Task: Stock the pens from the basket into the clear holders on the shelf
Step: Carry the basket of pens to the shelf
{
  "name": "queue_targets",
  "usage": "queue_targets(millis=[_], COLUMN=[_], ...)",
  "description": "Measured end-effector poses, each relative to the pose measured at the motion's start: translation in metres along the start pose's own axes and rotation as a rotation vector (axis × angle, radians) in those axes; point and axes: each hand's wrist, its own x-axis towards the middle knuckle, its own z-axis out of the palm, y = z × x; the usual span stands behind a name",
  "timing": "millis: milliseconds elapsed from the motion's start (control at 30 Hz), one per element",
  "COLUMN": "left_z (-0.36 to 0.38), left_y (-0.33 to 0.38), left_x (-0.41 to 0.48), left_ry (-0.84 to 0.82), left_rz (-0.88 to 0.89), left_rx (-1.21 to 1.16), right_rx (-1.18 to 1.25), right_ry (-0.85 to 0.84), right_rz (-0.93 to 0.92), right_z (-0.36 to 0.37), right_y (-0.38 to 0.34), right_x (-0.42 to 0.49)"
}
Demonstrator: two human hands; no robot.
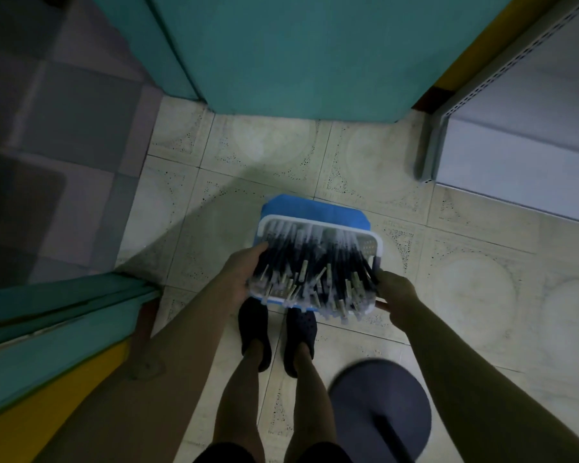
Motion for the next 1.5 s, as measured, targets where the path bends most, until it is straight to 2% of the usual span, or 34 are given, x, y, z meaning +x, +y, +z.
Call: queue_targets(millis=[133, 233, 400, 600, 733, 900, 1067, 1300, 1500], left_z=[-0.020, -0.047, -0.093, -0.139, -0.168, -0.190, -0.188, -0.164, -0.144], left_y=[0.009, 0.015, 0.026, 0.031, 0.031, 0.027, 0.006, -0.060, -0.157], left_x=[-0.032, -0.062, -0.120, -0.181, -0.213, -0.256, -0.299, -0.355, -0.393], left_ry=[0.036, 0.070, 0.147, 0.303, 0.397, 0.545, 0.717, 1.009, 1.241], left_rz=[0.101, 0.243, 0.471, 0.679, 0.771, 0.830, 0.826, 0.806, 0.652], left_rx=[0.073, 0.204, 0.328, 0.287, 0.166, -0.021, -0.287, -0.482, -0.657], right_rx=[0.009, 0.020, -0.015, -0.089, -0.182, -0.358, -0.395, -0.520, -0.732], right_ry=[0.014, 0.037, 0.039, 0.039, -0.122, -0.334, -0.503, -0.707, -0.926], right_rz=[-0.032, -0.074, -0.240, -0.415, -0.530, -0.745, -0.962, -1.077, -1.074], right_z=[-0.005, -0.006, 0.000, 0.016, 0.021, 0.027, 0.043, 0.068, 0.107], right_y=[-0.011, -0.024, -0.054, -0.097, -0.133, -0.178, -0.205, -0.199, -0.147], right_x=[-0.046, -0.086, -0.160, -0.214, -0.248, -0.279, -0.308, -0.331, -0.361])
